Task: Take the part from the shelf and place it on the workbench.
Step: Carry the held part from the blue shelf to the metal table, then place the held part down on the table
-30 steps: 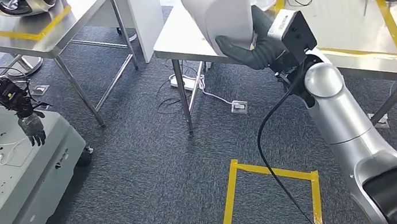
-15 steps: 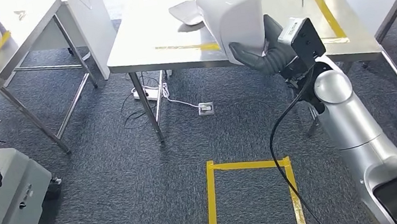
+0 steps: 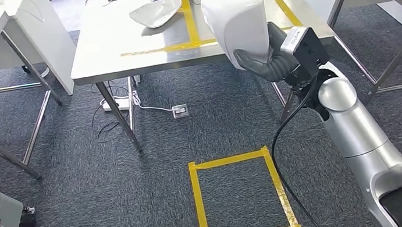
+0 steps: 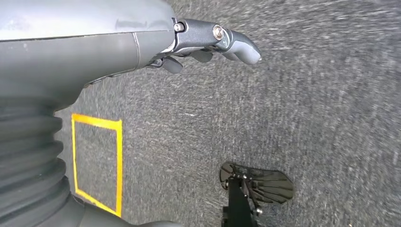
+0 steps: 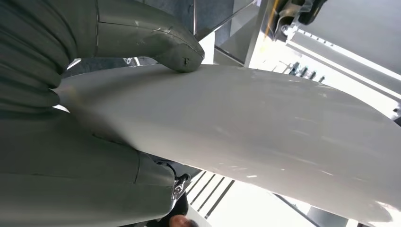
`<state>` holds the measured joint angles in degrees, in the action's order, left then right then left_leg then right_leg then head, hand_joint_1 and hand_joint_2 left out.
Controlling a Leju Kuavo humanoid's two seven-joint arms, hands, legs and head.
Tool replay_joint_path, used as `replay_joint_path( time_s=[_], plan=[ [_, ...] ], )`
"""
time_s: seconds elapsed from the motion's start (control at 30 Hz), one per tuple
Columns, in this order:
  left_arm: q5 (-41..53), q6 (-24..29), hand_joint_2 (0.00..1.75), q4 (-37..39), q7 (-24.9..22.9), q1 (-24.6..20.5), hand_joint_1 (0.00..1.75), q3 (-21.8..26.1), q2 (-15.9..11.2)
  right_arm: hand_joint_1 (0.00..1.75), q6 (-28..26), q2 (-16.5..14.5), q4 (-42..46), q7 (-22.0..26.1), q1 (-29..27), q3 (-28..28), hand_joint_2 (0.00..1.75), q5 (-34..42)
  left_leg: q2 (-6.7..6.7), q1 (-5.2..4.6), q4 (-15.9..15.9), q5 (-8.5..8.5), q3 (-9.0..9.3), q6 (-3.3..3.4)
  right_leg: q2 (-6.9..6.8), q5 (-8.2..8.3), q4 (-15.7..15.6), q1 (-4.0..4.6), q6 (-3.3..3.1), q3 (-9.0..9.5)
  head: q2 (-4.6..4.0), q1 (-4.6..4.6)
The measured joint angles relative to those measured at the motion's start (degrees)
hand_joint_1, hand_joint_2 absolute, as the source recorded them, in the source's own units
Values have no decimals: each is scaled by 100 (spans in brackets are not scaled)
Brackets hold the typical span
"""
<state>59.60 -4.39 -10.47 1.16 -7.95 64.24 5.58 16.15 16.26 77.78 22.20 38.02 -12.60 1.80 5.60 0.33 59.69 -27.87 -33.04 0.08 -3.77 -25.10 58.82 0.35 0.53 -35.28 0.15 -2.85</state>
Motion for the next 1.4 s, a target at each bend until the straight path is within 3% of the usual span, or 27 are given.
replay_joint_path(
  time_s=[0.07, 0.1, 0.17, 0.23, 0.3, 0.33, 0.37, 0.43, 0.5, 0.53, 0.63, 0.67, 0.77, 0.83, 0.9, 0.93, 0.97, 1.0, 1.07, 1.13, 1.2, 1.3, 1.33, 1.4],
  plan=[
    [6, 0, 175, -1, -1, -15, 0, 0, -2, 175, -4, -9, 9, 1, -4, 12, 175, -16, 114, -7, -16, -10, 27, -63, 119, 22, -36, 10, -59, -15, 0, 7],
    [10, 1, 175, -1, -1, -25, 0, 0, -3, 175, -4, -10, 11, 2, -10, 20, 175, -27, 110, 0, -14, -23, 36, -98, 181, 41, -60, -7, -85, -9, 0, 8],
    [27, 1, 175, 1, 1, -35, 0, 0, -4, 175, 3, -21, 16, 3, -12, 34, 175, -52, -156, 12, 223, -197, -56, -157, 280, 82, -114, -61, -148, 16, 0, 13],
    [45, 2, 175, 2, 1, -17, 0, 0, -10, 175, 19, -63, 18, -2, -21, 38, 175, -79, -474, 30, 904, -557, -371, -191, 377, 99, -127, -83, -186, 13, 0, 19],
    [50, 9, 175, 1, -2, 9, 0, 0, -27, 175, 7, -115, 16, -7, -53, 38, 175, -124, -545, 35, 1580, -789, -706, -213, 478, 103, -121, -86, -194, 0, 0, 21],
    [51, 14, 175, 1, -3, 15, 0, 0, -32, 175, -16, -131, 14, -9, -67, 38, 175, -160, -552, 39, 1655, -744, -759, -221, 518, 101, -111, -91, -191, -3, 0, 22],
    [52, 20, 175, 1, -3, 17, 0, 0, -36, 175, -42, -142, 12, -10, -77, 38, 175, -198, -553, 48, 1501, -590, -703, -229, 556, 97, -98, -100, -182, -4, 0, 22],
    [57, 34, 175, 1, -3, 16, 0, 0, -39, 175, -87, -160, 10, -24, -82, 39, 175, -258, -571, 79, 726, -174, -357, -256, 607, 69, -45, -125, -135, -9, 0, 23],
    [62, 59, 175, 6, -3, 16, 0, 0, -30, 175, -105, -175, 11, -50, -83, 44, 175, -286, -630, 95, 166, 2, -100, -242, 645, 43, 25, -120, -50, -50, 0, 32],
    [64, 71, 175, 8, -9, 17, 0, 0, -24, 175, -105, -183, 12, -62, -86, 46, 175, -293, -655, 99, 84, -1, -71, -216, 658, 36, 49, -109, -25, -74, 0, 38],
    [68, 91, 175, 8, -39, 27, 0, 0, -11, 175, -98, -195, 12, -78, -96, 60, 175, -295, -672, 84, 88, 21, -99, -123, 666, 71, 34, -89, -141, -94, 0, 40],
    [69, 95, 175, 8, -45, 28, 0, 0, -9, 175, -94, -197, 12, -79, -98, 68, 175, -293, -677, 67, 93, 24, -104, -93, 662, 94, 7, -94, -150, -84, 0, 38],
    [70, 114, 175, 7, -46, 27, 0, 0, -10, 175, -75, -203, 10, -71, -109, 89, 175, -284, -654, 57, 76, 50, -111, 20, 604, 71, 16, -121, 2, -102, 0, 39],
    [73, 128, 175, 7, -45, 29, 0, 0, -8, 175, -61, -203, 8, -61, -116, 100, 175, -279, -614, 67, 53, 68, -116, 81, 497, -174, 432, -124, 30, -305, 0, 37],
    [86, 140, 175, 7, -44, 37, 0, 0, -9, 175, -54, -203, -3, -56, -146, 105, 175, -275, -575, 56, 52, 63, -129, 108, 436, -509, 1208, -122, 23, -673, 0, 36],
    [95, 146, 175, 7, -44, 42, 0, 0, -10, 175, -52, -203, -11, -55, -175, 108, 175, -274, -558, 49, 53, 58, -131, 113, 431, -594, 1511, -122, 15, -820, 0, 36],
    [103, 150, 175, 7, -44, 45, 0, 0, -11, 175, -49, -203, -20, -52, -203, 112, 175, -271, -544, 42, 54, 53, -130, 112, 427, -578, 1624, -121, 0, -877, 0, 36],
    [108, 154, 175, 7, -44, 46, 0, 0, -11, 175, -43, -203, -28, -43, -223, 120, 175, -267, -533, 36, 54, 45, -123, 109, 424, -465, 1501, -119, -24, -817, 0, 36],
    [109, 156, 175, 7, -40, 42, 0, 0, -8, 175, -32, -203, -38, -2, -227, 149, 175, -249, -516, 30, 53, 22, -96, 86, 390, -130, 741, -99, -90, -423, 0, 37],
    [109, 159, 175, 7, -34, 36, 0, 0, -5, 175, -27, -203, -45, 42, -214, 175, 175, -234, -503, 22, 49, -2, -78, 27, 340, -10, 128, -51, -111, -102, 0, 38],
    [109, 168, 175, 7, -31, 34, 0, 0, -8, 175, -26, -203, -58, 61, -210, 184, 175, -232, -486, 26, 23, -17, -59, -53, 344, -59, 8, -14, -95, -44, 0, 39],
    [109, 186, 175, 4, -29, 21, 0, 0, -10, 175, -26, -205, -69, 91, -215, 187, 175, -231, -491, 32, 129, -91, -86, -162, 385, -64, -65, -66, -134, 70, 0, 53],
    [109, 190, 175, 3, -28, 18, 0, 0, -11, 175, -27, -206, -69, 98, -217, 187, 175, -231, -504, 33, 339, -180, -191, -191, 387, -73, -90, -86, -158, 124, 0, 62],
    [109, 190, 175, 3, -27, 28, 0, 0, -15, 175, -27, -211, -70, 102, -243, 187, 175, -231, -526, 40, 1047, -429, -586, -233, 393, -132, -96, -82, -199, 195, 0, 75]
  ],
)
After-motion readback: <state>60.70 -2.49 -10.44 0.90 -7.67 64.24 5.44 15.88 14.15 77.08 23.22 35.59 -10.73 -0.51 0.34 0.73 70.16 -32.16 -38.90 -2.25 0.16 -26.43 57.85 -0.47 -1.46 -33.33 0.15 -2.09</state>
